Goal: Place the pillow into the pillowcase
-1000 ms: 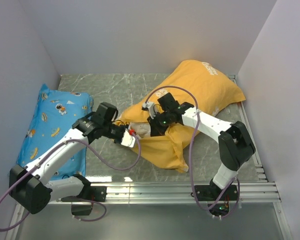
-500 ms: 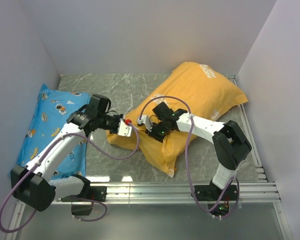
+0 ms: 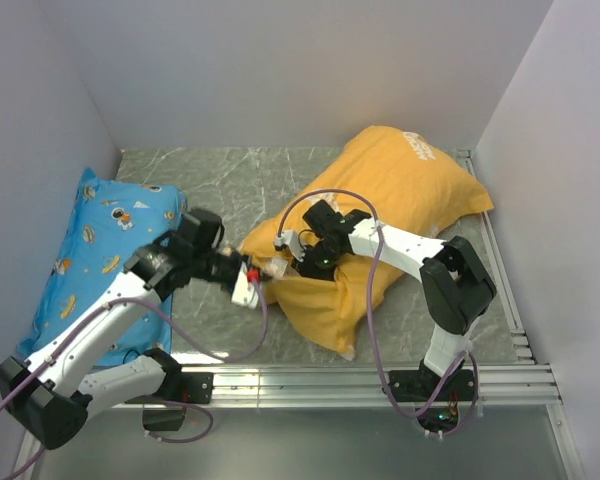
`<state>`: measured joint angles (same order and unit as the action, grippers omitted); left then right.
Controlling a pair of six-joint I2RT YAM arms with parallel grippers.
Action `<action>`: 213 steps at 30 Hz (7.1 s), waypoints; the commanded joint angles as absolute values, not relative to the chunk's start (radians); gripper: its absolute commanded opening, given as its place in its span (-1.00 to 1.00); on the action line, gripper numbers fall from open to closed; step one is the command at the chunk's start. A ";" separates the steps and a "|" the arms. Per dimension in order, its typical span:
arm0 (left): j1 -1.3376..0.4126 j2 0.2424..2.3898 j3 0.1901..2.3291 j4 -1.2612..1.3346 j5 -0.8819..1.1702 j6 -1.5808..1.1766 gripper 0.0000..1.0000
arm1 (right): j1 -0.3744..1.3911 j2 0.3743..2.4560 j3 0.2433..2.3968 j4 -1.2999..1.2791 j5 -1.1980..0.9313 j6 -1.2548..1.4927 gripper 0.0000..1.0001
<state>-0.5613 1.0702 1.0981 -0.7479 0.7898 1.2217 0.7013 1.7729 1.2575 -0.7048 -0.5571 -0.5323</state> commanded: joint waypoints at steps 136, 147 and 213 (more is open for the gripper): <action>-0.199 0.913 0.830 -0.661 0.863 0.428 0.04 | 0.811 1.706 1.566 -1.035 -0.276 -0.512 0.05; -0.391 1.061 0.815 -0.488 0.840 0.279 -0.67 | 0.698 1.701 1.791 -1.040 -0.469 -0.390 -1.00; -0.076 1.491 1.181 -0.252 1.083 -0.315 0.32 | 0.607 1.862 1.628 -0.065 -0.805 0.440 -1.00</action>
<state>-0.1791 1.6318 1.1324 0.0208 0.9730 -0.5076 0.5838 1.8687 1.6512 -0.2035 -0.8314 0.3981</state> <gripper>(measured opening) 0.640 0.007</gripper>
